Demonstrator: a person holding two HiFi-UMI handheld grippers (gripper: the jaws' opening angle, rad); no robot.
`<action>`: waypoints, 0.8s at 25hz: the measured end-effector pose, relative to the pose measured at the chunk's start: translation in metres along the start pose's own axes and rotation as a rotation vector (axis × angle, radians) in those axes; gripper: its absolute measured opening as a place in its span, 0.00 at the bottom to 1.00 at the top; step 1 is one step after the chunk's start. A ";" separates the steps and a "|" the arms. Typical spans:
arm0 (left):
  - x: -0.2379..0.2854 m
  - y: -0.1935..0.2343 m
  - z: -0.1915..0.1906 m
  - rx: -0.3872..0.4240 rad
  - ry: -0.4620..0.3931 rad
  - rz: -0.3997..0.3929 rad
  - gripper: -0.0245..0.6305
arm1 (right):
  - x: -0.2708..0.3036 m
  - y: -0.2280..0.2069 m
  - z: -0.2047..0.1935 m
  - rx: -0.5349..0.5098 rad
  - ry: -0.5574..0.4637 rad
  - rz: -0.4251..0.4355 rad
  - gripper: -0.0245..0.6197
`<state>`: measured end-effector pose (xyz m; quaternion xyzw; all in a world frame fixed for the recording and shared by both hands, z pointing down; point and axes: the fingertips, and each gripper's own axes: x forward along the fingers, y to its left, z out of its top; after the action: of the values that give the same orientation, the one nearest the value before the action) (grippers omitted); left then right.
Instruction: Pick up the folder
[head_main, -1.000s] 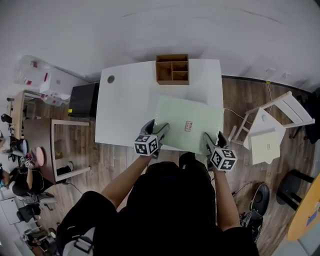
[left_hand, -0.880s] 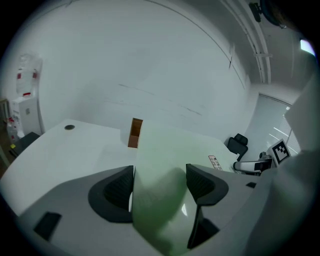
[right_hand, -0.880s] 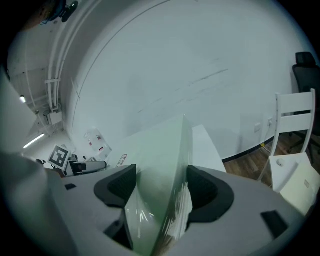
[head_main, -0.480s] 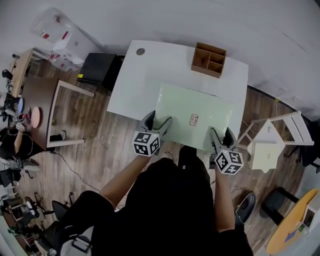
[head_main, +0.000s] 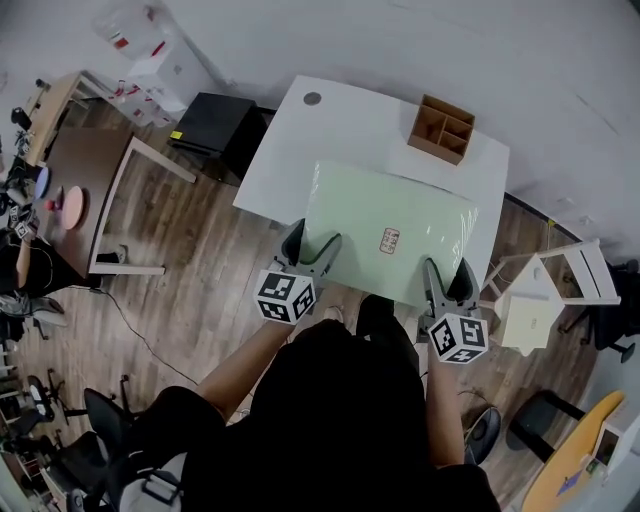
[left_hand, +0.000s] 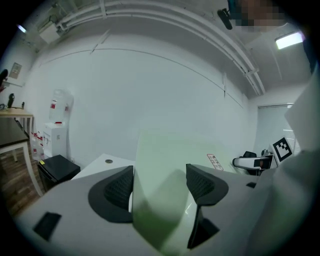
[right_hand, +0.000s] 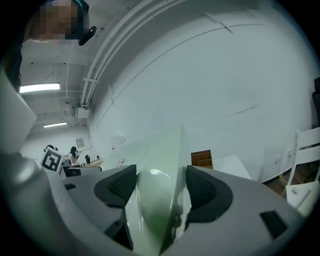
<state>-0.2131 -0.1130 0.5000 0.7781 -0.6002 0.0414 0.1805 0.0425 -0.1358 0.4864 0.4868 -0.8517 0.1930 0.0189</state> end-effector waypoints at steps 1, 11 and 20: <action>-0.007 0.002 0.003 0.002 -0.011 0.001 0.55 | -0.003 0.007 0.002 -0.005 -0.008 0.002 0.54; -0.060 0.002 0.035 0.028 -0.153 0.007 0.55 | -0.032 0.056 0.035 -0.089 -0.149 0.003 0.54; -0.075 -0.003 0.056 0.065 -0.238 -0.014 0.55 | -0.046 0.074 0.056 -0.162 -0.242 -0.023 0.54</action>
<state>-0.2397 -0.0625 0.4259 0.7871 -0.6103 -0.0333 0.0830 0.0133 -0.0837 0.4018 0.5131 -0.8549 0.0630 -0.0425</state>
